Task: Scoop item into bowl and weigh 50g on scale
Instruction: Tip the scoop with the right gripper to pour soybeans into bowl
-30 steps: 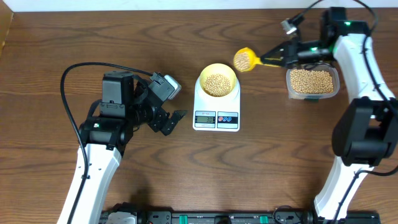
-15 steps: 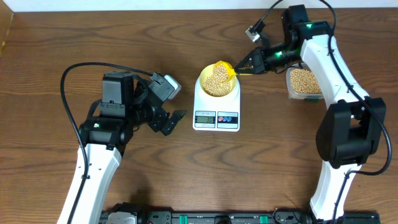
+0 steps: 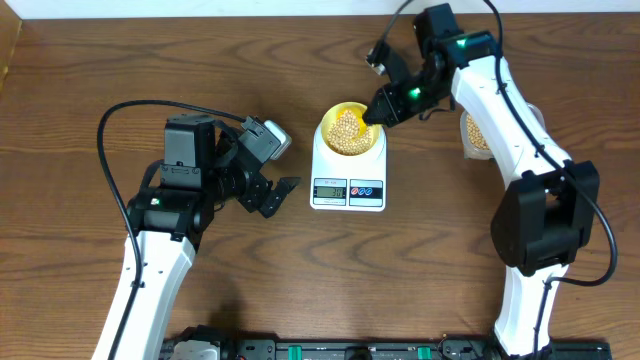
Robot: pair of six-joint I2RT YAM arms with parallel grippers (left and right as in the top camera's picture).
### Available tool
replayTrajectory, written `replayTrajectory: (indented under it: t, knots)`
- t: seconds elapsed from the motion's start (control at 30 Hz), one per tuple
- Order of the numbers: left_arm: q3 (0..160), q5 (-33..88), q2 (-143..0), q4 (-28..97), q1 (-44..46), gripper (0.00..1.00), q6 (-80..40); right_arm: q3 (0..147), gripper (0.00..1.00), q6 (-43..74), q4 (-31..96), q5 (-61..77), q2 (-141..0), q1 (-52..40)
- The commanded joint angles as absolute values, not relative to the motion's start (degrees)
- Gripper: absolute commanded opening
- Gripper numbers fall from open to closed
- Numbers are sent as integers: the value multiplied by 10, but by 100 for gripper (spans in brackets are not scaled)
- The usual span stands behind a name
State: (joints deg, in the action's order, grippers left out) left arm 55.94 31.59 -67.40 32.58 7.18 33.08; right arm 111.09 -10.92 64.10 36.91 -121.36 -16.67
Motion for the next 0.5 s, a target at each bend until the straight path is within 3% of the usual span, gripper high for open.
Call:
replayTrajectory:
  t: [0.0,0.47]
  knots:
    - [557,319,-678,325,70,98,336,1145,1,-126,644,288,-1206,-179]
    - [557,319,-678,325,70,98,336,1197,1,-209,666,153,-1204,-233]
